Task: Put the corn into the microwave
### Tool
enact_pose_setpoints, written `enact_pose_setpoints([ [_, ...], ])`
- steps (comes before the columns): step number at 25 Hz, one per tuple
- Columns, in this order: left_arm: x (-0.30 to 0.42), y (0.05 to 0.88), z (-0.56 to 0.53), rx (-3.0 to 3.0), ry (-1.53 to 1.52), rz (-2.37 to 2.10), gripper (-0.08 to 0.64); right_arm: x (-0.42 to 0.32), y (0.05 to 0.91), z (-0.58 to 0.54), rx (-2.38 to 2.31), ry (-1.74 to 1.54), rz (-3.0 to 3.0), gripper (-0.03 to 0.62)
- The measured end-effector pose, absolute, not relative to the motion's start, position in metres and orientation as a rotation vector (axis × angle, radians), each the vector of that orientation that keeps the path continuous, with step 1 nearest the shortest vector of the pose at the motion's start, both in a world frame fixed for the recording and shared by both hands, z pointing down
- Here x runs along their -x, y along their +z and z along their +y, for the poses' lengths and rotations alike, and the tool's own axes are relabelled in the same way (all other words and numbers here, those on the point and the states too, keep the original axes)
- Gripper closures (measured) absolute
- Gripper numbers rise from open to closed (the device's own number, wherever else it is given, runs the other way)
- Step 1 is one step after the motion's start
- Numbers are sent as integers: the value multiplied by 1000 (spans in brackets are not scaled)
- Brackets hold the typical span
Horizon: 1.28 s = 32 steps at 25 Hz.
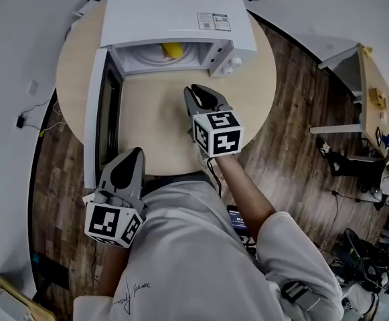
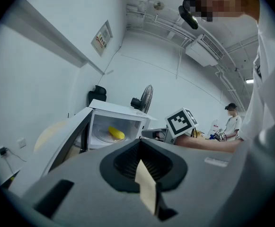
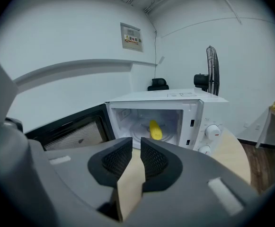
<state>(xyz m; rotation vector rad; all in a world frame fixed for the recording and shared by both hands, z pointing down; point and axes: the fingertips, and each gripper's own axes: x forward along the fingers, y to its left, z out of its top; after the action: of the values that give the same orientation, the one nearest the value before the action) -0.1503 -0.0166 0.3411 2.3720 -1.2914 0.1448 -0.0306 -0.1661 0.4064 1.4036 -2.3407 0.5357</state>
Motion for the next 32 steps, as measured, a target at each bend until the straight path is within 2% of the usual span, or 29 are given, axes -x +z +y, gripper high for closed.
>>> enact_pose_setpoints([
  [10, 156, 337, -16, -2370, 114, -1272, 569, 21, 383, -132, -1429, 547, -2376, 577],
  [32, 157, 339, -23, -2346, 110, -1342, 571, -35, 356, -67, -1462, 569, -2435, 581],
])
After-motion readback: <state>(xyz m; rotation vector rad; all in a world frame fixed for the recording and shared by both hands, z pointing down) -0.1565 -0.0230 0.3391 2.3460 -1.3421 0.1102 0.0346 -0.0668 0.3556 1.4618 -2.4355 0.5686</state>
